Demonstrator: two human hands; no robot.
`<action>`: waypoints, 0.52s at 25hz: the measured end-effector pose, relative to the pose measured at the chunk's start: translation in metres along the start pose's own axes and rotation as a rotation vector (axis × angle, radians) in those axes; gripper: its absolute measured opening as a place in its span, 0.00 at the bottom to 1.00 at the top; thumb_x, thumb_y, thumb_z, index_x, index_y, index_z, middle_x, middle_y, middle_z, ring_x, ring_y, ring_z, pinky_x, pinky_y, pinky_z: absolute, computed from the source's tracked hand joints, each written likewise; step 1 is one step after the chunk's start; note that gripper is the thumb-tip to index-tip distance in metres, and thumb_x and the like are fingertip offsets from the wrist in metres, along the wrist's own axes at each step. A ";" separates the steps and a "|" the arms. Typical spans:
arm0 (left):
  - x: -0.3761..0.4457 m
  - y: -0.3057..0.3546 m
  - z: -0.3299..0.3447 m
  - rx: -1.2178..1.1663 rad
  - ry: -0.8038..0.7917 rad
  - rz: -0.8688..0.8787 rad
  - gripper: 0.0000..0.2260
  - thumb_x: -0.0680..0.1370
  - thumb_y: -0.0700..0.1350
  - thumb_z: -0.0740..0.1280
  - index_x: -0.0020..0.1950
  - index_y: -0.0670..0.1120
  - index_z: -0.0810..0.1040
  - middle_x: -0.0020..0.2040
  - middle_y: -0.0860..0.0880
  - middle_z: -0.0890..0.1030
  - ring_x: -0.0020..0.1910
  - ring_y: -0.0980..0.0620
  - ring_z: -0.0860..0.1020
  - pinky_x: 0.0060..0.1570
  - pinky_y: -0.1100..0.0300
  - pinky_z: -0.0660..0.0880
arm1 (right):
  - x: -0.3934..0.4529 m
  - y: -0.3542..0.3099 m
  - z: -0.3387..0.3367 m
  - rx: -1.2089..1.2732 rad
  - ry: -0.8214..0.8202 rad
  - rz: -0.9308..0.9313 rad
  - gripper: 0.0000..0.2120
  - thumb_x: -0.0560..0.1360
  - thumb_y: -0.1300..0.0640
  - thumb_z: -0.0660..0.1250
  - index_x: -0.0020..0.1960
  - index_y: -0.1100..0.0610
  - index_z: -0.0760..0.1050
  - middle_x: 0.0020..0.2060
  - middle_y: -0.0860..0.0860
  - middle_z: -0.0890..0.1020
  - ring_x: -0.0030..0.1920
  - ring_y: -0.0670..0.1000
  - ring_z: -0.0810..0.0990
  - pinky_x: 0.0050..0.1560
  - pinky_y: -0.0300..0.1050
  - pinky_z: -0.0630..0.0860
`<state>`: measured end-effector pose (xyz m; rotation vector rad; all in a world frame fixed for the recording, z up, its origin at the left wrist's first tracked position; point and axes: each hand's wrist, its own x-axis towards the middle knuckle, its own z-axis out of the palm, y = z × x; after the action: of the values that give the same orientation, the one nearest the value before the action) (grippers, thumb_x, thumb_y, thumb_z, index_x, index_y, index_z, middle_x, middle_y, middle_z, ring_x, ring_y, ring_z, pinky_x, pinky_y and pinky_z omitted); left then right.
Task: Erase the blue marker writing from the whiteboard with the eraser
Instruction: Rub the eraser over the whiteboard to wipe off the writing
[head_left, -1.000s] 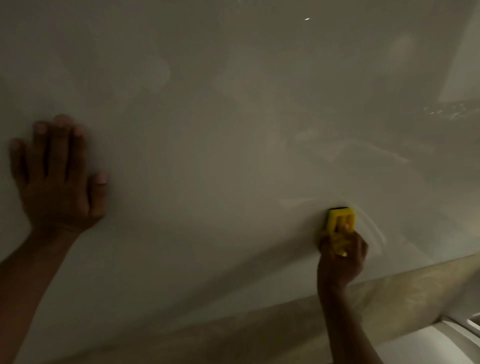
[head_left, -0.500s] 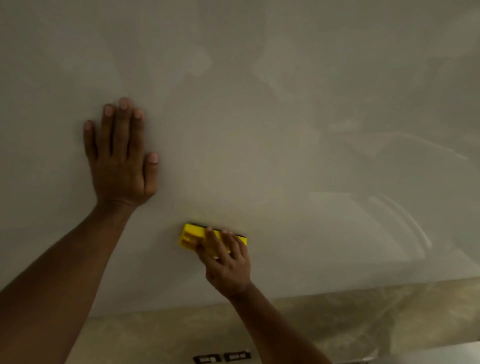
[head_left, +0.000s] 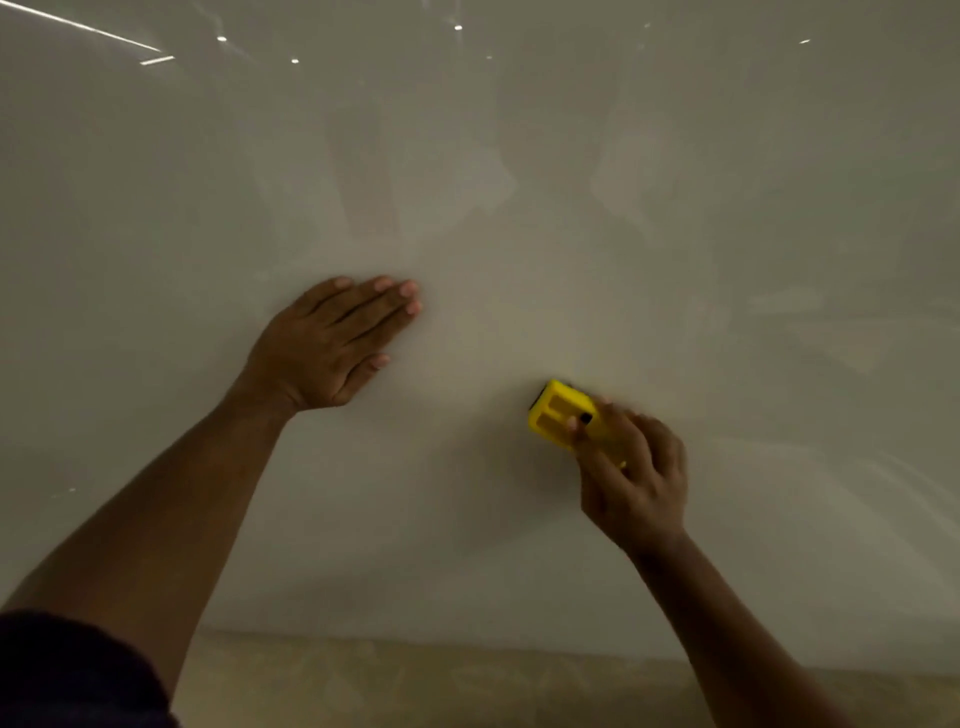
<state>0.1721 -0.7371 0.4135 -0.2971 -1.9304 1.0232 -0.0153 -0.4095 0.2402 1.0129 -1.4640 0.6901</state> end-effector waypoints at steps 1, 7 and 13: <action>-0.006 0.000 0.002 0.008 0.019 -0.041 0.29 0.87 0.51 0.56 0.88 0.46 0.59 0.88 0.48 0.58 0.88 0.52 0.53 0.83 0.50 0.56 | 0.010 -0.014 0.007 -0.004 0.033 0.076 0.24 0.75 0.61 0.73 0.69 0.49 0.78 0.68 0.59 0.78 0.57 0.66 0.82 0.59 0.58 0.77; -0.023 0.007 0.006 -0.007 0.096 -0.258 0.30 0.87 0.53 0.55 0.88 0.46 0.56 0.84 0.45 0.65 0.87 0.50 0.57 0.85 0.53 0.53 | 0.006 -0.082 0.026 0.012 -0.199 -0.532 0.26 0.85 0.62 0.51 0.56 0.48 0.88 0.61 0.57 0.86 0.51 0.62 0.88 0.61 0.58 0.76; -0.031 0.015 0.009 -0.042 0.187 -0.604 0.28 0.86 0.50 0.55 0.86 0.40 0.63 0.83 0.41 0.68 0.84 0.44 0.62 0.85 0.55 0.51 | 0.062 -0.078 0.038 -0.011 0.074 0.173 0.18 0.80 0.56 0.70 0.70 0.48 0.78 0.68 0.58 0.79 0.54 0.65 0.81 0.55 0.55 0.74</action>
<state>0.1797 -0.7497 0.3807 0.1612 -1.7122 0.5340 0.0383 -0.4903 0.2845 0.8495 -1.5004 0.8344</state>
